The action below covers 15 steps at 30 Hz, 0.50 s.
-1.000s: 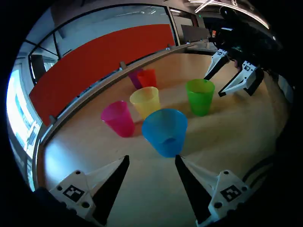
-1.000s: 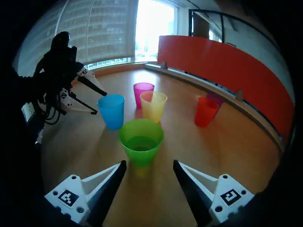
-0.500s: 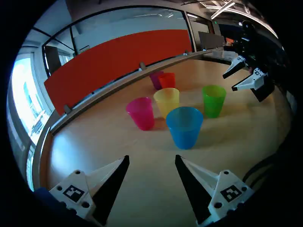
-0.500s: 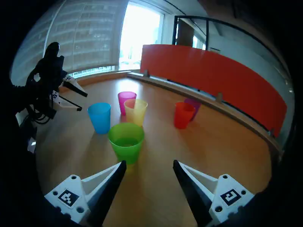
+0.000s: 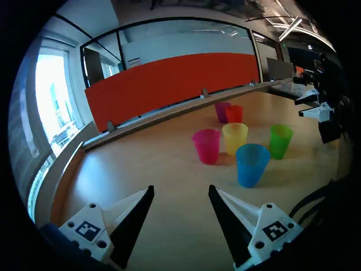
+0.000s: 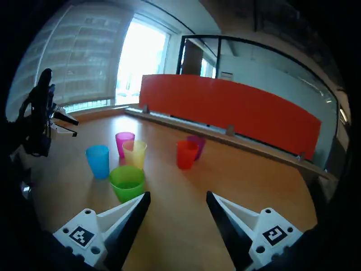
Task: Pour water
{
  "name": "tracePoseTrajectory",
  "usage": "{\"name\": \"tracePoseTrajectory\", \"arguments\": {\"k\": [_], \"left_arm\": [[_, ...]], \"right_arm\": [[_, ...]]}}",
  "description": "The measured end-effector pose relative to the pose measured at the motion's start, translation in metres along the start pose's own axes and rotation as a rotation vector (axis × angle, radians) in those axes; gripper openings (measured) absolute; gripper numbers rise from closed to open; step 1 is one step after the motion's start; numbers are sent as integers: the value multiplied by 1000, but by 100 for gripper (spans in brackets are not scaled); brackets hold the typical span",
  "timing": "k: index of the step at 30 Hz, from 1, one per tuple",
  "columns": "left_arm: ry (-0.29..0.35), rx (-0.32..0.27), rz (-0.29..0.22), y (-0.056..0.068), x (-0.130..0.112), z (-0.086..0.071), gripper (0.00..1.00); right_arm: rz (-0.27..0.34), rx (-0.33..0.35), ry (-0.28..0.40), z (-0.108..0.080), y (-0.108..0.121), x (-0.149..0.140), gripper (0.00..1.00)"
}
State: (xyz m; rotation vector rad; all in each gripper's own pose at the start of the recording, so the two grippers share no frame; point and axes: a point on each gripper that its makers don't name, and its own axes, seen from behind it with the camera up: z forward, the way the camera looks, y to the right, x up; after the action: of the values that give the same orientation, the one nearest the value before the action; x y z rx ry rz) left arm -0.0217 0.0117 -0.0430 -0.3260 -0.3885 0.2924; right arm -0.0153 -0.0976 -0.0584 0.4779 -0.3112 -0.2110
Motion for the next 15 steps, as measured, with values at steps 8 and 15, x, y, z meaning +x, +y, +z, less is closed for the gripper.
{"name": "tracePoseTrajectory", "arguments": {"k": [8,15], "left_arm": [[67,85,-83,-26,9,-6,89],[163,146,-103,-44,30,-17,89]], "right_arm": [[45,-121,90,-6,22,15,96],[101,-216,178,-11,46,31,96]]}}
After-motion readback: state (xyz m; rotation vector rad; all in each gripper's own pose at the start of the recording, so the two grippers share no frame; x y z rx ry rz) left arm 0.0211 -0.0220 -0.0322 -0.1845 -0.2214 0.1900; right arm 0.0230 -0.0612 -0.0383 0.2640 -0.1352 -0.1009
